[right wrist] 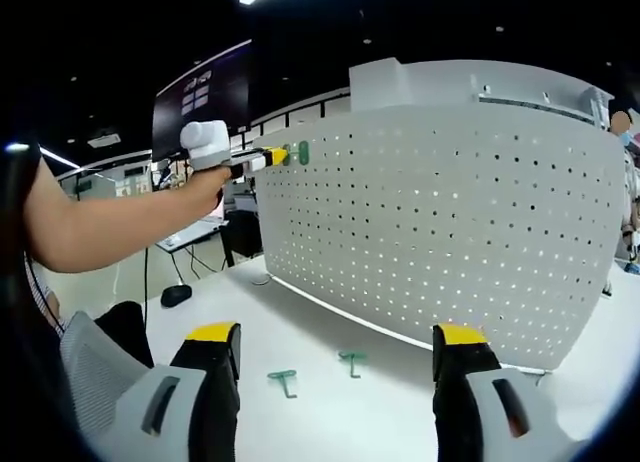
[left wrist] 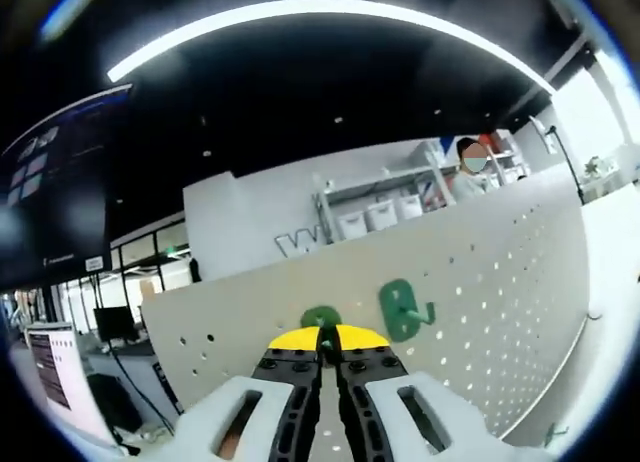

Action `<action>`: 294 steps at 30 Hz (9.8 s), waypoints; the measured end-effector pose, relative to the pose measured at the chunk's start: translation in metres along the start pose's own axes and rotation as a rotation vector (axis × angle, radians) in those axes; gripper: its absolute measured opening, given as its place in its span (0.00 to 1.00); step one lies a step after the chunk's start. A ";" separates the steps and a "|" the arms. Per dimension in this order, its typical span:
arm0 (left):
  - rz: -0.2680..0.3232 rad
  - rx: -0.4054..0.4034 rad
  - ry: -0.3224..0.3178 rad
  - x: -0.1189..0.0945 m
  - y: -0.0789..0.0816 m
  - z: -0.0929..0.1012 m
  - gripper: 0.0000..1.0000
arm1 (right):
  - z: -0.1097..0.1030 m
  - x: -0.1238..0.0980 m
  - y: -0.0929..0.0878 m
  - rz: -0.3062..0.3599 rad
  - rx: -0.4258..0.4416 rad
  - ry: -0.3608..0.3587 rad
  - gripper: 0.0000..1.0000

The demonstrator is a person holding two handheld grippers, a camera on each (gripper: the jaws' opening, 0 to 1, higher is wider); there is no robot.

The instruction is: Insert the hook assembly into the mounting plate slot until the hook locks in place.

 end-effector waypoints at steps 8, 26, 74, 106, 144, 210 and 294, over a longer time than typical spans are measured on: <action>-0.001 -0.046 -0.007 -0.010 -0.002 -0.001 0.08 | 0.002 -0.001 -0.001 -0.001 0.002 -0.005 0.77; -0.039 -0.126 -0.046 -0.054 -0.021 0.019 0.16 | -0.003 0.001 -0.002 -0.007 -0.004 0.010 0.77; -0.293 -0.051 -0.631 -0.127 -0.092 0.222 0.17 | -0.006 -0.004 -0.006 -0.005 0.006 0.014 0.77; -0.482 0.049 -0.888 -0.169 -0.131 0.286 0.16 | -0.005 -0.005 -0.012 -0.020 0.010 0.010 0.77; -0.533 0.114 -0.895 -0.170 -0.148 0.290 0.02 | -0.002 -0.006 -0.014 -0.019 0.020 0.008 0.77; 0.004 -0.372 -0.893 -0.157 0.017 0.203 0.01 | -0.063 -0.004 0.013 0.012 -0.073 0.236 0.24; 0.122 -0.240 -0.798 -0.216 0.033 0.154 0.25 | -0.131 -0.016 0.008 -0.077 -0.118 0.705 0.01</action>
Point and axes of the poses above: the point that each gripper's makers call its tool centre point, and the gripper's own axes: x roughly forward along the fingers, z roughly to its right, y roughly out of its top, the point moved 2 cm from there along -x, roughly backward along the fingers, and after that the axes turned 14 degrees about x, right-handed, at the moved point
